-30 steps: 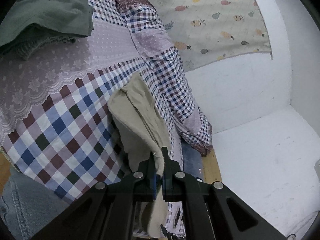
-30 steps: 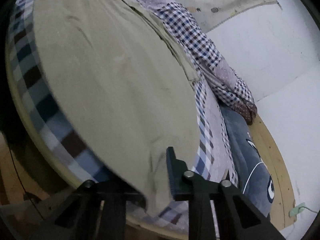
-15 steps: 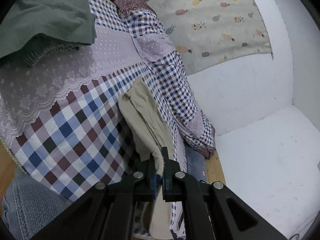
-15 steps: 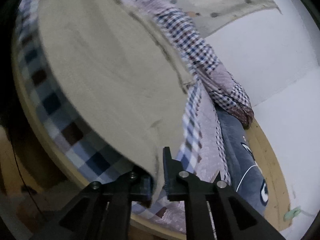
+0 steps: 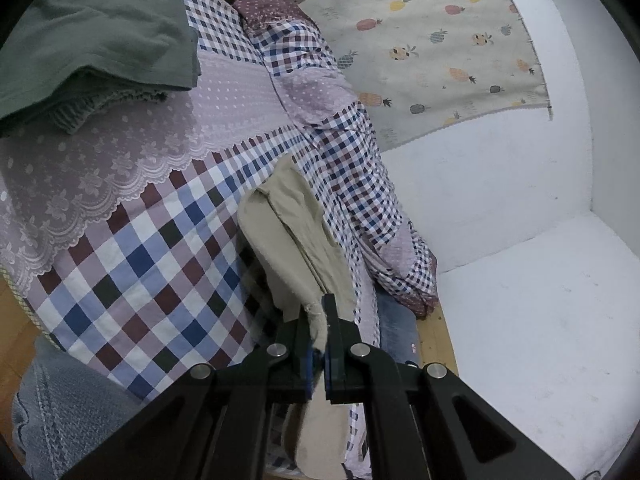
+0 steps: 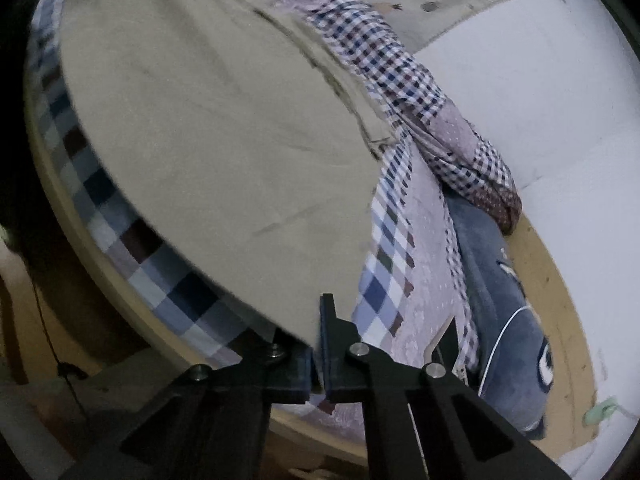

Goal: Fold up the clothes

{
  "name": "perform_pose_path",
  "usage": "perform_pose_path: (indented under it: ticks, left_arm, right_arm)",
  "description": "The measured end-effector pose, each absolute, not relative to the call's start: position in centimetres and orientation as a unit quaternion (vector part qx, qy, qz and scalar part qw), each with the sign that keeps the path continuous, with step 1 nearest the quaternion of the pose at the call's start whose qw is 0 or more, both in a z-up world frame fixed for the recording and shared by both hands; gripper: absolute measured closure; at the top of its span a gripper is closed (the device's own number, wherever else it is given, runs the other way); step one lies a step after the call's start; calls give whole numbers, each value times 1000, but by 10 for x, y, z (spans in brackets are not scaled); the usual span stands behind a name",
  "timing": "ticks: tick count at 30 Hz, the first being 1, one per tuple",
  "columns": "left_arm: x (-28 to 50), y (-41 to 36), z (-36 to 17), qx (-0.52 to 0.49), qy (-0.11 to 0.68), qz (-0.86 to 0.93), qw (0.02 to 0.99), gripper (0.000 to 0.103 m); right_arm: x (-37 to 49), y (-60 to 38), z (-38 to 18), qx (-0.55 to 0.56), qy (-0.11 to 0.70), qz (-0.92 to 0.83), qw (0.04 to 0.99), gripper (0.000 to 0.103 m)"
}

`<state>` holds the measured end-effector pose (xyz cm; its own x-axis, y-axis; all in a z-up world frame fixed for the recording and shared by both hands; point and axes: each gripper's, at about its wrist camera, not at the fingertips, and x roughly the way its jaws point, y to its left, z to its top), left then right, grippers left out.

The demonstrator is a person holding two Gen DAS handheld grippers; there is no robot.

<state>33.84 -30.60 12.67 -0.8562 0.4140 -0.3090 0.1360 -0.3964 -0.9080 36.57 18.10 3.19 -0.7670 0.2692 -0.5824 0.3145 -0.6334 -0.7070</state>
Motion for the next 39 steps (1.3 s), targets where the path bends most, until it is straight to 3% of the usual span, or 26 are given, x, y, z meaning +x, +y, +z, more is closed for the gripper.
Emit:
perform_pose_path:
  ticks: [8,17,29,32,39]
  left_arm:
    - [341,-294,140,-264,-510,812,100,102]
    - [364,-287,190,-242,-474,837,127,102]
    - [422,-289,252,-224,-459,842,177,102]
    - [431,-284,261,-225,-452,842,189,102]
    - [426,-273,246,-254,-437,844,178,102]
  right_arm:
    - [376,207,122,298,362,-883,0,103]
    - [393,208,213,237,331,-913,-12,103]
    - [464,221,317,175,283,-943,-27,103]
    - [481,242,347,150,240,-959,-33,103]
    - [458,236,292,231,229,-946,1,103]
